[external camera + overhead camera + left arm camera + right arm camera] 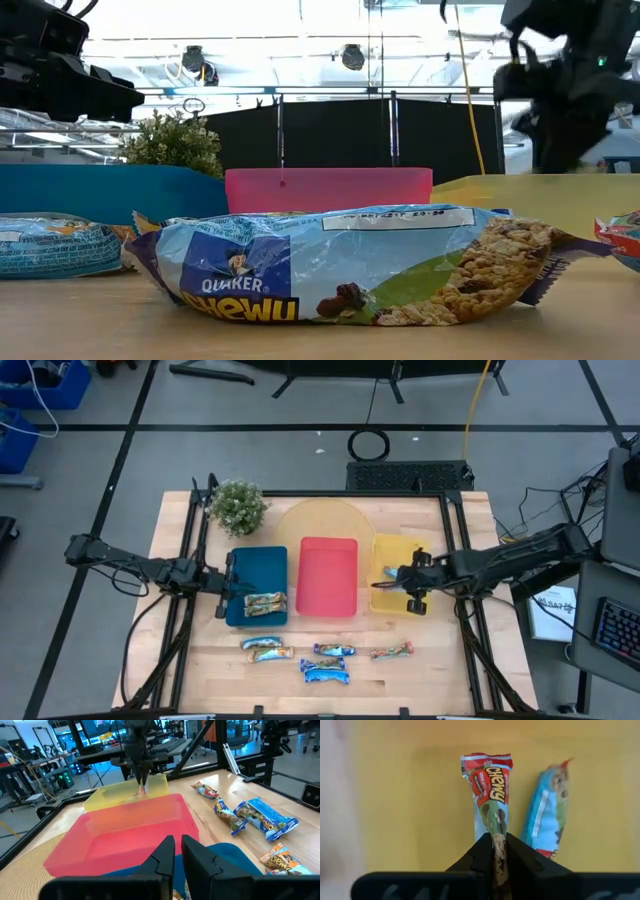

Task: Pick and place Granola Bars by type
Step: Put the red granola bar into the yellow bin, then put the yellow granola bar into the blue bin

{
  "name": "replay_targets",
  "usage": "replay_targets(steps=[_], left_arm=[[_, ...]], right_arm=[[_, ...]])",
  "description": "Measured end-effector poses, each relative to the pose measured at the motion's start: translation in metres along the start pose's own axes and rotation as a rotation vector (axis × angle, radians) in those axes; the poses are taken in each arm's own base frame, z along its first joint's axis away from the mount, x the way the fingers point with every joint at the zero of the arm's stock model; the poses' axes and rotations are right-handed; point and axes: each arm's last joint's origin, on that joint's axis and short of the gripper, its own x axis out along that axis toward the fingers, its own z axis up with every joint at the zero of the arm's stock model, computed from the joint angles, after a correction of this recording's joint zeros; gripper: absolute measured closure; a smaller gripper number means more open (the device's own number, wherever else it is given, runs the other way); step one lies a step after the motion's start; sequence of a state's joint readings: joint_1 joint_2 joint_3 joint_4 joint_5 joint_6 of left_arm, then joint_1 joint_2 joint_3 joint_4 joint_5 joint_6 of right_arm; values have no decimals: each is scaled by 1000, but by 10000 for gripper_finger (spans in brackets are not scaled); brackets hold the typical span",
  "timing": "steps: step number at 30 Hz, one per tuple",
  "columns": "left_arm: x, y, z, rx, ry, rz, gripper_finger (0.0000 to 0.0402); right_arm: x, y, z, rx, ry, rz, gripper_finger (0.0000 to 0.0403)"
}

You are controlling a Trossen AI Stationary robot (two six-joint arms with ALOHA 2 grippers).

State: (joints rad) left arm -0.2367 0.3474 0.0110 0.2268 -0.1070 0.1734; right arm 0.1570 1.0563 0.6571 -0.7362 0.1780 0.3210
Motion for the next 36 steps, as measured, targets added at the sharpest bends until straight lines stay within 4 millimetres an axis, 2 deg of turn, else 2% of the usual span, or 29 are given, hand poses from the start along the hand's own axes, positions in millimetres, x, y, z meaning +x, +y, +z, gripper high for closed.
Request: replay_targets(steps=[9,14,21,26,30,33,36], left_arm=[[0,0,0,-34,0,0,360],[0,0,-1,-47,10,-2,360],[0,0,-1,-47,15,-2,360],[0,0,-2,-39,16,-2,360],[0,0,-2,-38,18,4,360],[0,0,-2,-36,18,5,360],[0,0,-2,-36,18,4,360]], right_arm=[[27,5,1,-21,38,-14,379],[33,5,-7,-36,93,26,350],[23,1,-12,2,108,67,300],[4,-3,-13,18,5,101,280],[-16,-7,-15,24,-135,144,284],[-24,-8,-18,-27,-309,190,311],[-20,-10,-26,-93,-437,208,361]])
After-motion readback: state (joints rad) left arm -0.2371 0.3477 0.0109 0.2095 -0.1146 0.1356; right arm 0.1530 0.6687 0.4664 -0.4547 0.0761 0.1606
